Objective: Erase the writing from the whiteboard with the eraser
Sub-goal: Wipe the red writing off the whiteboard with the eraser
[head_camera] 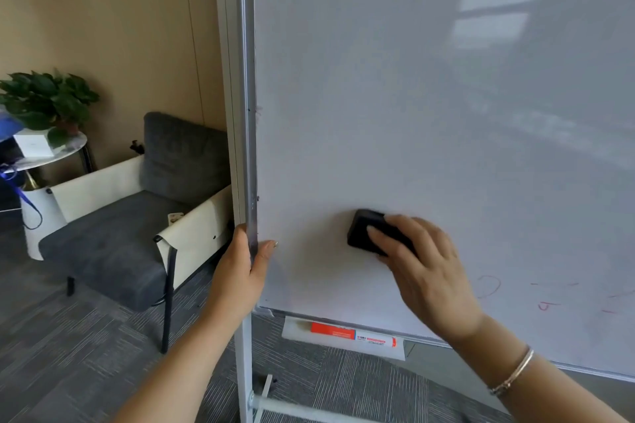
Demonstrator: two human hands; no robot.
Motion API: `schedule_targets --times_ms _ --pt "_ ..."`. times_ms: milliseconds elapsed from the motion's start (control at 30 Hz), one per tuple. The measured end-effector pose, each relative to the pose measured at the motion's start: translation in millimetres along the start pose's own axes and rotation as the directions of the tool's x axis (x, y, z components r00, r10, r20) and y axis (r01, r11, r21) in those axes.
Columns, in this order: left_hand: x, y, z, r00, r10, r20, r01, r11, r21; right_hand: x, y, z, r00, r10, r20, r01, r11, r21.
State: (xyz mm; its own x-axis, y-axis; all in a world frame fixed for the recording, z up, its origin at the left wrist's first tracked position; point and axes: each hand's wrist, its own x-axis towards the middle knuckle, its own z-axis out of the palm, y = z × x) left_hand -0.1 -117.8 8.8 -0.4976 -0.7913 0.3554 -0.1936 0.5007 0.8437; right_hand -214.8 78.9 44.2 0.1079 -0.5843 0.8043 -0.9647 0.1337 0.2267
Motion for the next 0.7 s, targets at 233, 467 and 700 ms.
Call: schedule_targets --times_ms 233,467,700 --pt "2.0 -1.6 -1.4 1.000 -0.015 0.001 0.015 1.000 0.019 -76.8 -5.9 24.5 0.934 -0.207 0.292 0.228 0.973 -0.041" --pt "-14.1 11.8 13.8 0.972 0.065 -0.226 -0.049 0.996 0.077 -64.1 9.0 8.6 0.957 -0.174 0.233 0.188 0.981 -0.040" --pt "-26.7 44.1 48.7 0.859 0.505 -0.088 -0.392 0.758 0.522 -14.7 51.7 -46.5 0.993 0.075 -0.089 -0.077 0.997 -0.020"
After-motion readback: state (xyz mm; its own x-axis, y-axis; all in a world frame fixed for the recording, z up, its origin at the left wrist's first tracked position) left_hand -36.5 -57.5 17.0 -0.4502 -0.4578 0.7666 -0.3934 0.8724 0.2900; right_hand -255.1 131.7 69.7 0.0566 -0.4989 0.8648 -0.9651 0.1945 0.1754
